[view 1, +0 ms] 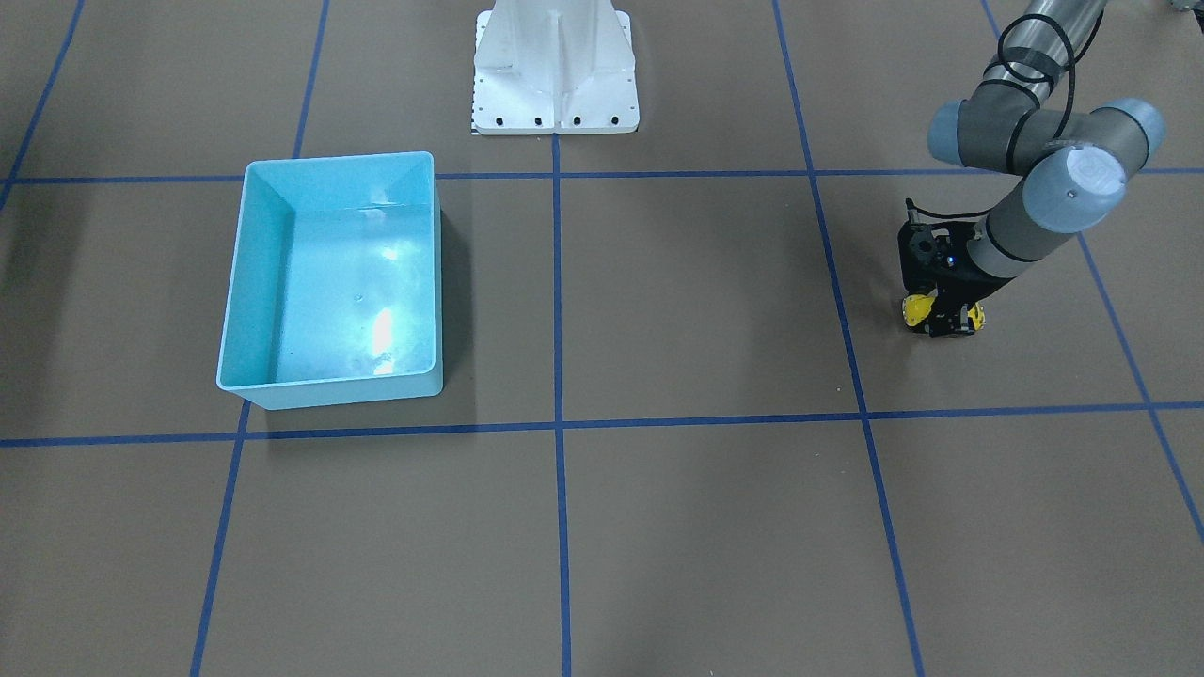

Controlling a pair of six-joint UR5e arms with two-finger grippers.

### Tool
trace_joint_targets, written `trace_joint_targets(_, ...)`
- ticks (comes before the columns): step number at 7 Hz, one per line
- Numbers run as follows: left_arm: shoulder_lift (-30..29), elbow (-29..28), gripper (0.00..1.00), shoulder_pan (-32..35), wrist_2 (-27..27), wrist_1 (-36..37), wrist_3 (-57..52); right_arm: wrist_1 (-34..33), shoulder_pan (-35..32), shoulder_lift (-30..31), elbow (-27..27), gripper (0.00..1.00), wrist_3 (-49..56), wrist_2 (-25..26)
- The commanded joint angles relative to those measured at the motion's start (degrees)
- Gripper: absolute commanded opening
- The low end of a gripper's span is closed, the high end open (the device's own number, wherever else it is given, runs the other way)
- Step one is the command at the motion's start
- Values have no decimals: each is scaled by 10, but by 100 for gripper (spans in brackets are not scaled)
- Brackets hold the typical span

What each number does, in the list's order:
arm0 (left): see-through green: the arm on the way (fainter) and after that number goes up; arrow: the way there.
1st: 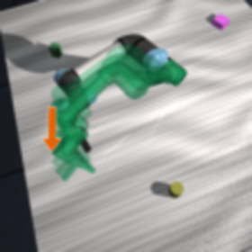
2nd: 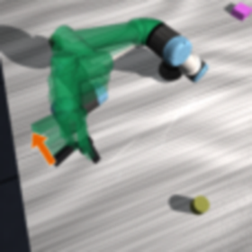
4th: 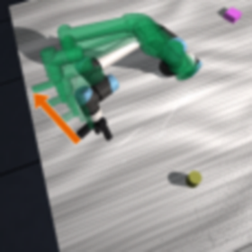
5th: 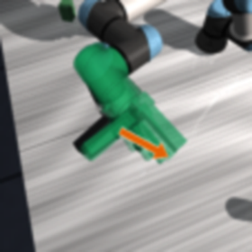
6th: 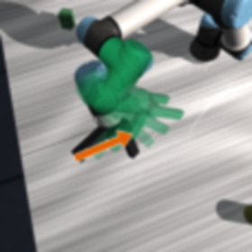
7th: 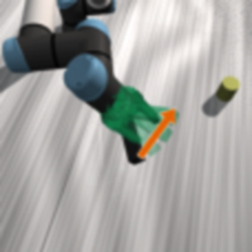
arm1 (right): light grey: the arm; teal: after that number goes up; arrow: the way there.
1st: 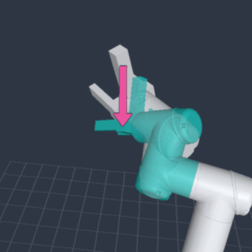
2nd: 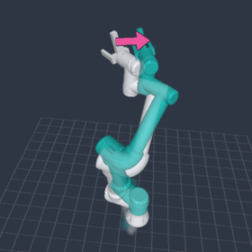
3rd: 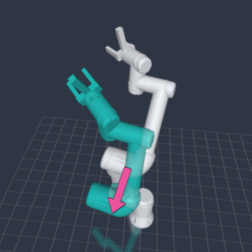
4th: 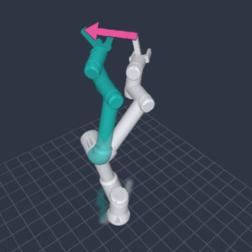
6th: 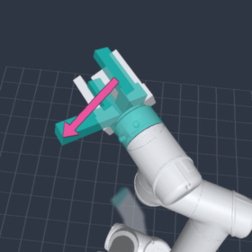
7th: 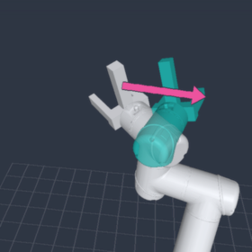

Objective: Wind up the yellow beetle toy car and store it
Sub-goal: 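Keep pulling the car back toward the robot with the left gripper, then release the car and lift the left gripper away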

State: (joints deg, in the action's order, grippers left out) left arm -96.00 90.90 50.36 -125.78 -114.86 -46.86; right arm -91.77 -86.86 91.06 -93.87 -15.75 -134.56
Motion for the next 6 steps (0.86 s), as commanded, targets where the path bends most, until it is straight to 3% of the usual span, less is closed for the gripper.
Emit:
trace_joint_targets(1, 0, -4, 0, 6, -6, -1, -6, 0, 1, 0, 0, 100, -1, 0)
trace_joint_targets(2, 1, -4, 0, 6, -4, 0, -4, 0, 1, 0, 0, 100, -1, 0)
trace_joint_targets(3, 0, -5, 99, 7, -4, 0, -3, 0, 3, 0, 0, 100, -1, 1)
trace_joint_targets(6, 0, -5, 100, 9, -3, 0, -3, 0, 6, -1, 2, 100, -2, 1)
